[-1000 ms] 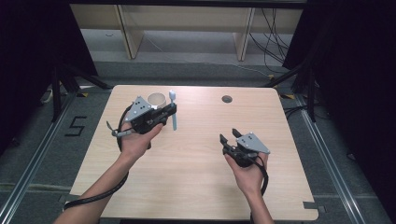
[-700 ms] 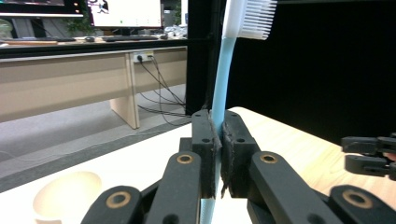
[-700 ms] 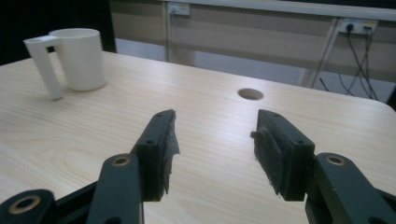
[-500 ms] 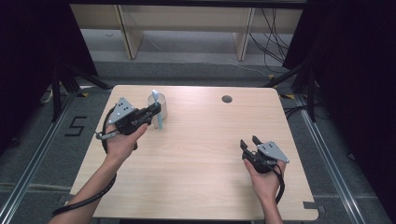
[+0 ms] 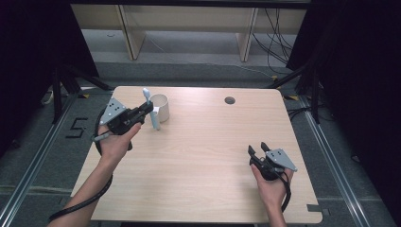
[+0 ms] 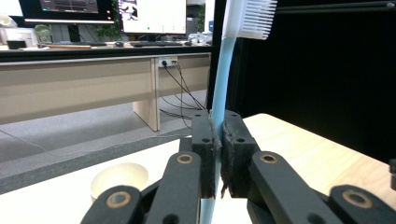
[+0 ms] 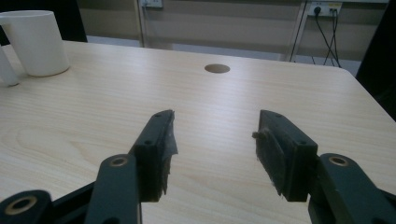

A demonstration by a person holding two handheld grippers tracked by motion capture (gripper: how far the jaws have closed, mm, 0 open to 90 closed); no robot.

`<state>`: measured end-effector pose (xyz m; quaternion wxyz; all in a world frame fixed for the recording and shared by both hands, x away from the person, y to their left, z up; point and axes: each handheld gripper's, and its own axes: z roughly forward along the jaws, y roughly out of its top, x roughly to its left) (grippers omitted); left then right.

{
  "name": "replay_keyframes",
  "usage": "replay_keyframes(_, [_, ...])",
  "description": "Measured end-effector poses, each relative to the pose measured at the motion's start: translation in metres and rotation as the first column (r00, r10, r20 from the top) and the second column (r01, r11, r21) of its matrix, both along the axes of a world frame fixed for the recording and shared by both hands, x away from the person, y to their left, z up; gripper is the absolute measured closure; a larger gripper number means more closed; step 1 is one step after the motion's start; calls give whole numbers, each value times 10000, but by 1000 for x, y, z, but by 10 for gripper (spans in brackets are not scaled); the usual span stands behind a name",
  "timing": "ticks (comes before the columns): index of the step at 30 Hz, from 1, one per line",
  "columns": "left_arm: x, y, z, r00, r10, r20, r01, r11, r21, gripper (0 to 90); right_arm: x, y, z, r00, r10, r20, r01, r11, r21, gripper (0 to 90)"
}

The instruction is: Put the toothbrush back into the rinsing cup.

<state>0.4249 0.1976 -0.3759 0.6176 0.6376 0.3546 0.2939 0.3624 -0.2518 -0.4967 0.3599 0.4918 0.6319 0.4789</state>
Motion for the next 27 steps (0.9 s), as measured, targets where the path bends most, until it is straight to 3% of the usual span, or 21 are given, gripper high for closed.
replay_keyframes(1, [1, 0, 1, 10000, 34, 15, -34, 10000, 9, 846, 1, -1, 0, 10000, 59, 75, -57, 9998, -209, 472])
replay_keyframes(4, [6, 1, 2, 9999, 139, 82, -139, 9999, -7, 846, 0, 2, -2, 9998, 12, -184, -13, 10000, -65, 473])
replay_keyframes(7, [10, 1, 3, 9996, 248, 115, -247, 9997, -23, 846, 1, 4, -3, 9999, 38, -149, -37, 10000, 61, 472])
replay_keyframes(9, [13, 1, 4, 9994, 305, 134, -305, 9995, -35, 846, 1, 3, -3, 9999, 77, -66, -78, 9999, -145, 472])
replay_keyframes(15, [20, 3, 4, 9988, 452, 210, -452, 9990, -43, 846, 0, 3, -2, 9994, 221, -265, -225, 9996, -142, 473])
replay_keyframes(16, [21, 3, 4, 9986, 474, 233, -474, 9989, -21, 846, 1, 4, -2, 9995, 317, -80, -316, 9995, 26, 473])
replay_keyframes(18, [24, 4, 4, 9983, 525, 238, -523, 9986, -94, 846, 0, 3, -1, 9994, 286, -172, -286, 9996, 35, 472])
replay_keyframes(19, [25, 4, 4, 9982, 544, 263, -542, 9985, -96, 845, 2, 3, -2, 9996, 289, 69, -289, 9996, 17, 472])
replay_keyframes(21, [27, 4, 4, 9979, 559, 326, -556, 9984, -103, 846, 1, 4, -2, 9994, 325, -81, -325, 9995, 21, 471])
replay_keyframes(23, [29, 4, 4, 9975, 598, 377, -595, 9982, -81, 846, 0, 2, -1, 9998, 158, -101, -163, 9988, -464, 469])
replay_keyframes(24, [30, 4, 4, 9974, 600, 392, -596, 9982, -98, 845, 0, 3, -1, 9995, 208, -240, -212, 9997, -156, 468])
replay_keyframes(25, [31, 4, 3, 9973, 602, 432, -601, 9982, -51, 845, 0, 3, -1, 9995, 209, -216, -213, 9996, -169, 468])
replay_keyframes(27, [34, 3, 3, 9970, 583, 502, -584, 9983, -7, 845, 1, 4, -2, 9995, 306, 44, -307, 9995, 105, 470])
